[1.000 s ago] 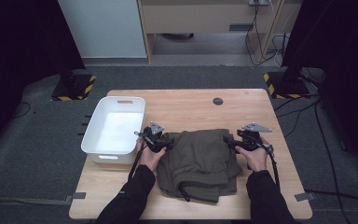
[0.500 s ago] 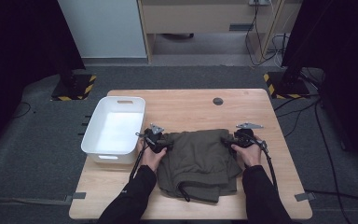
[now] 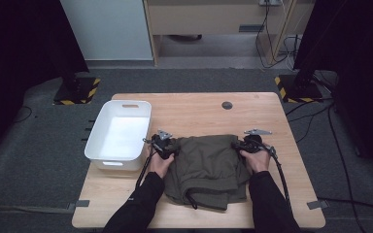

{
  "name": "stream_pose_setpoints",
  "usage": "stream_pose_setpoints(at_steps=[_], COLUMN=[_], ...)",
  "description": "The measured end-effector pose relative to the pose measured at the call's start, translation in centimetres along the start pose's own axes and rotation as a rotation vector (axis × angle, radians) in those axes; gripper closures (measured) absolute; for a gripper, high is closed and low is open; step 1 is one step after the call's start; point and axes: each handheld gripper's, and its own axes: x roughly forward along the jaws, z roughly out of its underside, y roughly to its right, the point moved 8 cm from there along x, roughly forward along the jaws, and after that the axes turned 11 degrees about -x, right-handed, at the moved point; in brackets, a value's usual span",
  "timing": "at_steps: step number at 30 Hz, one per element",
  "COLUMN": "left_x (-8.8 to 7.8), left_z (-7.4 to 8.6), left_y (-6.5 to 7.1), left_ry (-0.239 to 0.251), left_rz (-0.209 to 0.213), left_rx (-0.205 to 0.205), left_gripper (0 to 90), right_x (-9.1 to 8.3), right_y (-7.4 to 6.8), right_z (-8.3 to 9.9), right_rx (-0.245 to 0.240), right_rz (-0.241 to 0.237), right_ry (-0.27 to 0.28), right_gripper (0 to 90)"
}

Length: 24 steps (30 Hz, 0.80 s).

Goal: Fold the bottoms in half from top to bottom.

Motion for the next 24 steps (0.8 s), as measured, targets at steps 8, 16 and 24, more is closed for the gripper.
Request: stream_pose_setpoints(at_steps=[8,16,24], left_x=[-0.3,-1.1,-3.7], left_z=[-0.2,-1.9,-5.0], left_y=[0.4,0.9,2.4], left_ry=[-0.021,0.038,0.159], left_rz=[0.028,0.066,0.140], left_rx=[-0.004,0.007,0.031], left_gripper=[74.0,77.3,77.4], right_x=[-0.1,-0.6,-2.3], right_y=[-0.3,0.0,0.4], right_z=[-0.5,-1.4,-4.1], right_rx=[0.005,-0.003,-0.051], right_rz=[-0.013,0.001,0.034], right_ry=[0.025,0.092,0.231], right_gripper=[84.2,84.4,84.1])
